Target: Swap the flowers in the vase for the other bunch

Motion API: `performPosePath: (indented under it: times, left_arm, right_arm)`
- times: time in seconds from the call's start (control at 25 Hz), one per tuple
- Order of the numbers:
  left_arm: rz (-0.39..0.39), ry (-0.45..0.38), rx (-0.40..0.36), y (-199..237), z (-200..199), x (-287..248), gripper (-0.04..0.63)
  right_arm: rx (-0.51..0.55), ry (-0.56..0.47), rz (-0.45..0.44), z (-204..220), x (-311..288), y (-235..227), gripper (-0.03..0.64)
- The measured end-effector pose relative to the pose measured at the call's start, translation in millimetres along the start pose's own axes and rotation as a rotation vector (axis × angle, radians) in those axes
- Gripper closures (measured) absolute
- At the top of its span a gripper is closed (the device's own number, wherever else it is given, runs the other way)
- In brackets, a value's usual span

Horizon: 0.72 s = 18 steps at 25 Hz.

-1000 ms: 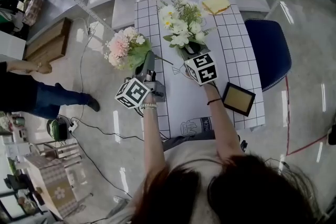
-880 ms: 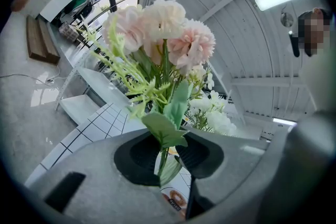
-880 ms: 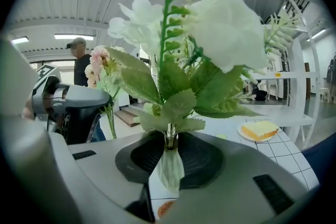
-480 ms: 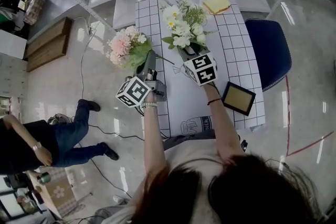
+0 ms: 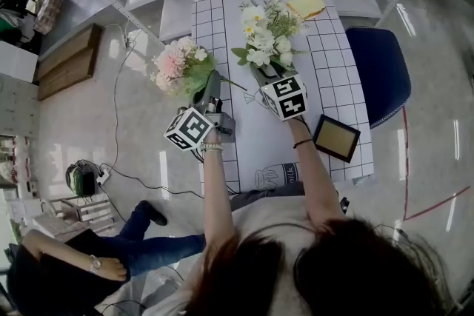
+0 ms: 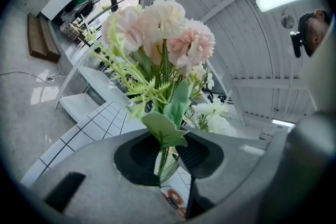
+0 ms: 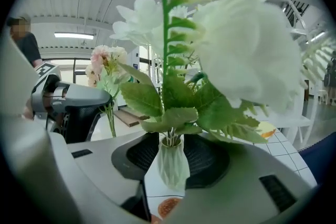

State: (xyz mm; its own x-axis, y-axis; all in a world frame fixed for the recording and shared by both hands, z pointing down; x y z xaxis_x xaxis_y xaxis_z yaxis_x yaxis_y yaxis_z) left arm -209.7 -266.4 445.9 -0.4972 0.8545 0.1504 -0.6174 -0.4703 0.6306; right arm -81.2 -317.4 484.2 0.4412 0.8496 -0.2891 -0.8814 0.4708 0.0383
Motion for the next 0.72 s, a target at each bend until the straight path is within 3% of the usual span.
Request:
performPosePath:
  times: [0.72]
  left_arm:
    - [0.006, -0.013, 0.014, -2.6, 3.4, 1.2, 0.508]
  right_arm:
    - [-0.031, 0.023, -0.018, 5.9, 8.0, 0.0, 0.500]
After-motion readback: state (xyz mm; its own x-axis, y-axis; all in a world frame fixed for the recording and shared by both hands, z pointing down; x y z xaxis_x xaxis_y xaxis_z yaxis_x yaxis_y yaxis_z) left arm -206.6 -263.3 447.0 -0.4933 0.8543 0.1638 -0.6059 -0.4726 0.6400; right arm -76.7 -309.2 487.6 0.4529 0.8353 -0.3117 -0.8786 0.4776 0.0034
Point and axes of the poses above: the fingertips, and each gripper's own axes: x backward along the fingers, y to its left, z out of its underside, the point moved 1 cm from there along x, backward along the fingers, and after that the axes turned 13 degrees about z, right-handed, at the moved point
